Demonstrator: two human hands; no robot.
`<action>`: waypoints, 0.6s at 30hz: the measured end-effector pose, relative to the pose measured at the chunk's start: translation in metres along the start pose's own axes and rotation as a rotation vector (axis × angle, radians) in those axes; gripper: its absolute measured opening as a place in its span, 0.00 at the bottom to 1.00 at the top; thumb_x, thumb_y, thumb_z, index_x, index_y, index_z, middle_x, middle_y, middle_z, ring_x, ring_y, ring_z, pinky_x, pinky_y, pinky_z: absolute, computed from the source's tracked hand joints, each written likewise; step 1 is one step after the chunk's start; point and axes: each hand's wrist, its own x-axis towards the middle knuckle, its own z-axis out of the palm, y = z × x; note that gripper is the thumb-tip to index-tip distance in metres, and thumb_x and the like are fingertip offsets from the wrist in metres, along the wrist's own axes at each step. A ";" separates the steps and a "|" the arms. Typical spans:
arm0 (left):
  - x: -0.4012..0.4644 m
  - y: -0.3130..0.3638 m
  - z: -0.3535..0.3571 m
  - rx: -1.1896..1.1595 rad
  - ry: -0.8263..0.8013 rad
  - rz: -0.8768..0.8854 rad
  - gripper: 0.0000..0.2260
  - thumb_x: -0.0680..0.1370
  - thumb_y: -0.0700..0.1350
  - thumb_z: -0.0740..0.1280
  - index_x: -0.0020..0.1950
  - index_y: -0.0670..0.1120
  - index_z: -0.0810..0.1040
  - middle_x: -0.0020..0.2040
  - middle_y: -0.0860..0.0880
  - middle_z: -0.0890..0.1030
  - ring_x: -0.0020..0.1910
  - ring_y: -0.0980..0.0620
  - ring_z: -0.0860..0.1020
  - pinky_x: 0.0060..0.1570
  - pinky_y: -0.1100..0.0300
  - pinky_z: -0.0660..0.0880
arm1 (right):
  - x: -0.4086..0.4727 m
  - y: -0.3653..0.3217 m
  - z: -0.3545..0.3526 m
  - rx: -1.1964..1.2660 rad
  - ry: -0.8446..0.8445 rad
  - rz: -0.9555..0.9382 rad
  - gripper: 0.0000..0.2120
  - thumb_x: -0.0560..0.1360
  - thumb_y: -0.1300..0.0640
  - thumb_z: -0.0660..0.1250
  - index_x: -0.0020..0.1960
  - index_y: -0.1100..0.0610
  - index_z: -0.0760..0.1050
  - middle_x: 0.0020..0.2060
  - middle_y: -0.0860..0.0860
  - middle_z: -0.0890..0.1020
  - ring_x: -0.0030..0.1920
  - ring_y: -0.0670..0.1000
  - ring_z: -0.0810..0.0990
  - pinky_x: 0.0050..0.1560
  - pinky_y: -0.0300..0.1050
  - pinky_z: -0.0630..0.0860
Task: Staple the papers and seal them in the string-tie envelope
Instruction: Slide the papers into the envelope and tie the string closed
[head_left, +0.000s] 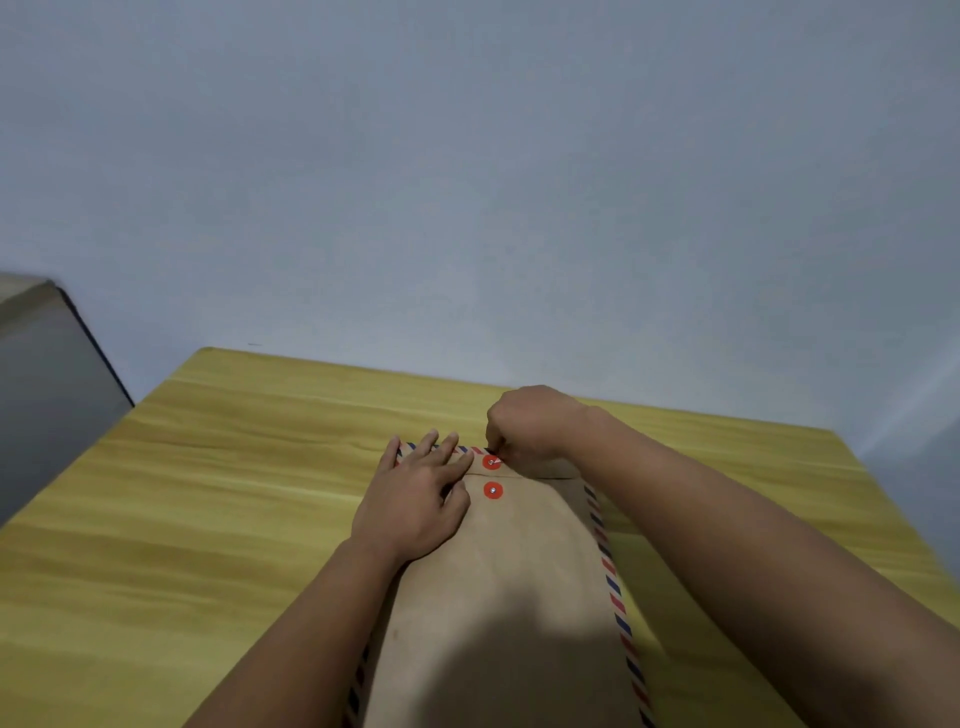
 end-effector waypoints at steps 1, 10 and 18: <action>0.000 0.000 0.000 0.000 -0.001 -0.002 0.24 0.80 0.54 0.55 0.77 0.59 0.68 0.81 0.55 0.62 0.81 0.55 0.53 0.80 0.45 0.44 | 0.002 -0.001 -0.001 -0.040 -0.016 -0.017 0.10 0.77 0.53 0.67 0.52 0.50 0.86 0.47 0.49 0.86 0.48 0.56 0.84 0.47 0.50 0.83; 0.001 -0.001 0.001 0.000 0.002 -0.015 0.24 0.79 0.54 0.54 0.76 0.59 0.69 0.80 0.55 0.63 0.81 0.55 0.54 0.80 0.44 0.44 | 0.007 -0.003 -0.001 -0.245 -0.004 -0.140 0.10 0.79 0.54 0.64 0.42 0.55 0.79 0.36 0.51 0.76 0.38 0.58 0.77 0.37 0.46 0.73; 0.000 0.000 0.001 0.001 0.006 -0.015 0.25 0.79 0.55 0.53 0.76 0.59 0.69 0.80 0.55 0.63 0.81 0.55 0.54 0.80 0.44 0.45 | 0.010 -0.002 0.005 -0.239 -0.052 -0.157 0.11 0.80 0.53 0.62 0.51 0.57 0.81 0.46 0.52 0.80 0.43 0.57 0.79 0.40 0.50 0.77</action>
